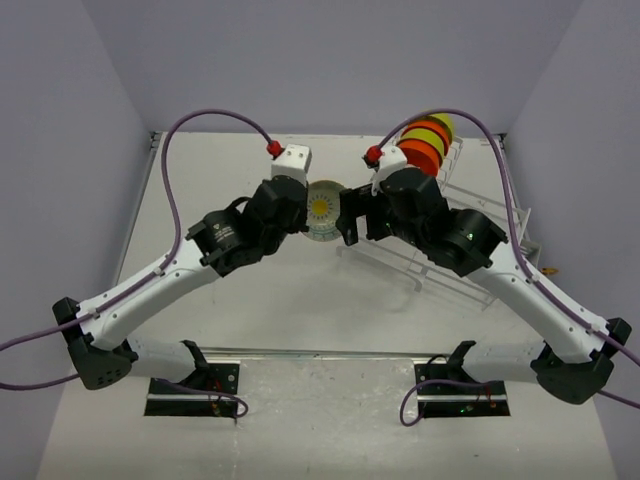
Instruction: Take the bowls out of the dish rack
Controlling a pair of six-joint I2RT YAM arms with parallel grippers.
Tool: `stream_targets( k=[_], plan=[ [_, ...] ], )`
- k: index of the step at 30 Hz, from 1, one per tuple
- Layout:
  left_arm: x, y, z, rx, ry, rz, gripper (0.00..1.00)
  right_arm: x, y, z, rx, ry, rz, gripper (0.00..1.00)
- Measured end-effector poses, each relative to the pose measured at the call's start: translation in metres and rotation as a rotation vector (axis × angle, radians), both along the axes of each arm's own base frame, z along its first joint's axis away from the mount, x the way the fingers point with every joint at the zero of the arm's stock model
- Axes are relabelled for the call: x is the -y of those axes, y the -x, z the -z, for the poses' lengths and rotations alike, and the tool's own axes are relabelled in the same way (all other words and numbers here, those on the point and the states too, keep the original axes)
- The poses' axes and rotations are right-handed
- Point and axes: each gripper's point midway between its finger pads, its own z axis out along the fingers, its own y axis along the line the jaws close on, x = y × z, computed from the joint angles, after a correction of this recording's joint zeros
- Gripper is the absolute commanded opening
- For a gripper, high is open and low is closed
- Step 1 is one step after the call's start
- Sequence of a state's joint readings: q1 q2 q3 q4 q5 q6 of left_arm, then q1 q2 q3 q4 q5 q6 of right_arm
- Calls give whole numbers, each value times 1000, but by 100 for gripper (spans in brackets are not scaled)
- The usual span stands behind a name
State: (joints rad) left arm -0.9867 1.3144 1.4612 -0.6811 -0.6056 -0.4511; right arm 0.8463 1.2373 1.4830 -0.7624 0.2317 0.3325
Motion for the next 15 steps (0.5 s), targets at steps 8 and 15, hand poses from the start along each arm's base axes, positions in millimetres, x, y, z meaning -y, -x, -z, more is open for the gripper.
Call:
stream_targets(
  k=[8,15],
  plan=[
    [-138,-91,77,-164,43,-422,0,33,19,-10,56,-52,57,99],
    [-214,-159,201,-435,205,-609,0,75,53,-40,154,-172,72,99]
  ],
)
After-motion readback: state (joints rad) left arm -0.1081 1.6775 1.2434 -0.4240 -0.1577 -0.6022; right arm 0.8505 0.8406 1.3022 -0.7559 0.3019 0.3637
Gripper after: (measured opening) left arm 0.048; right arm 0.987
